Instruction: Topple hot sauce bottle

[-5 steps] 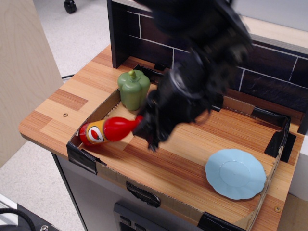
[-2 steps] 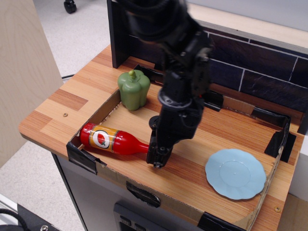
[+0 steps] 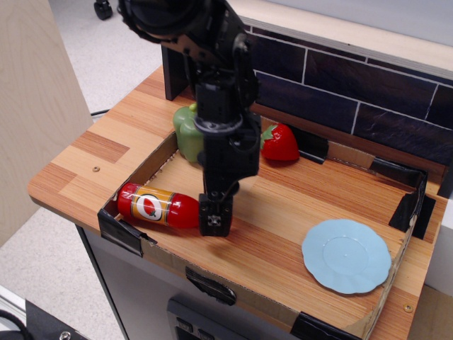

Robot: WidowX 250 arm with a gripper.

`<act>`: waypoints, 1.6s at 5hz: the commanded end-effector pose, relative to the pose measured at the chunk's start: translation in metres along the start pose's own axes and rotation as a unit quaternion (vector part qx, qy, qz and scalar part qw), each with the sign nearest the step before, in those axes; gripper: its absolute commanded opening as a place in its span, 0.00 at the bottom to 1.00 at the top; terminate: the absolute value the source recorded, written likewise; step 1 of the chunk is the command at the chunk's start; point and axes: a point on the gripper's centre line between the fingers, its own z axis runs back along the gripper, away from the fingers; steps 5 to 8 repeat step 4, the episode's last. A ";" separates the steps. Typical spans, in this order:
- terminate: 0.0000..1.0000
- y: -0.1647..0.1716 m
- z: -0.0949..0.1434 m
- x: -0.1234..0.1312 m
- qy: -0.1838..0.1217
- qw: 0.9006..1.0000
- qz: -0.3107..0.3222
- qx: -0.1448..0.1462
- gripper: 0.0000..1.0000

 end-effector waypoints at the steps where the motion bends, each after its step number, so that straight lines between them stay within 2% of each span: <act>1: 0.00 0.012 0.051 0.002 -0.048 0.998 0.009 0.043 1.00; 3: 0.00 0.012 0.051 0.002 -0.048 0.998 0.009 0.043 1.00; 4: 1.00 0.012 0.051 0.002 -0.048 0.998 0.009 0.043 1.00; 8: 1.00 0.012 0.051 0.002 -0.048 0.998 0.009 0.043 1.00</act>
